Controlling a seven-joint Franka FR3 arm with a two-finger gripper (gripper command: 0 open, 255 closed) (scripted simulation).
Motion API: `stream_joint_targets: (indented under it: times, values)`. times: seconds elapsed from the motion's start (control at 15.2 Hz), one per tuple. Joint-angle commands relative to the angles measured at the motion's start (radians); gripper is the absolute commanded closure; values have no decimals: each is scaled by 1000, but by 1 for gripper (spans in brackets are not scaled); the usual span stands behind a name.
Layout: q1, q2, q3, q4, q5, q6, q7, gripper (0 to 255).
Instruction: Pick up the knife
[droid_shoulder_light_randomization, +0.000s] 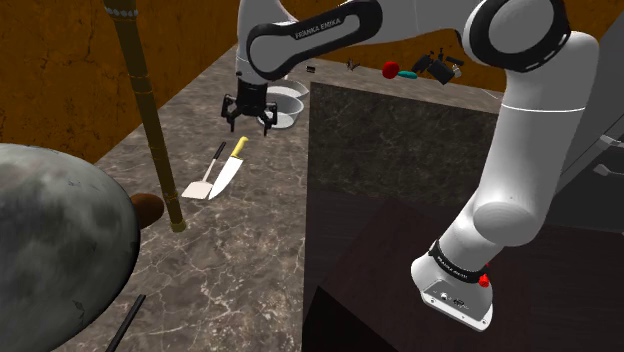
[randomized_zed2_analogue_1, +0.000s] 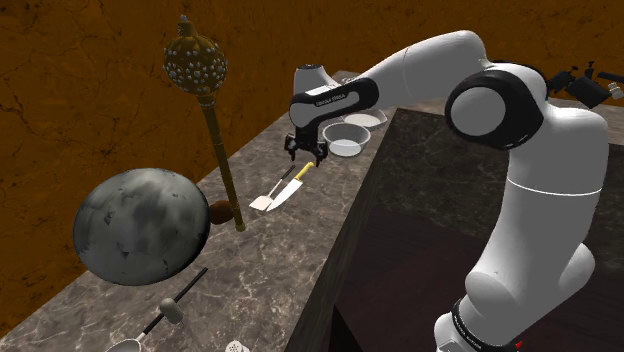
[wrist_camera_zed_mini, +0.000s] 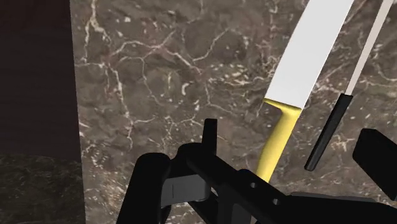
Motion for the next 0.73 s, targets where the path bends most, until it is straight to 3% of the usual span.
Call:
stream_joint_targets:
  times: [0.0,0.33,0.66]
  values:
    - [18,93,-19,91,-23,-8,64,0]
    - [55,301,-72,324,-43,-51,184,0]
    - [58,331,-78,314,-49,-12,191,0]
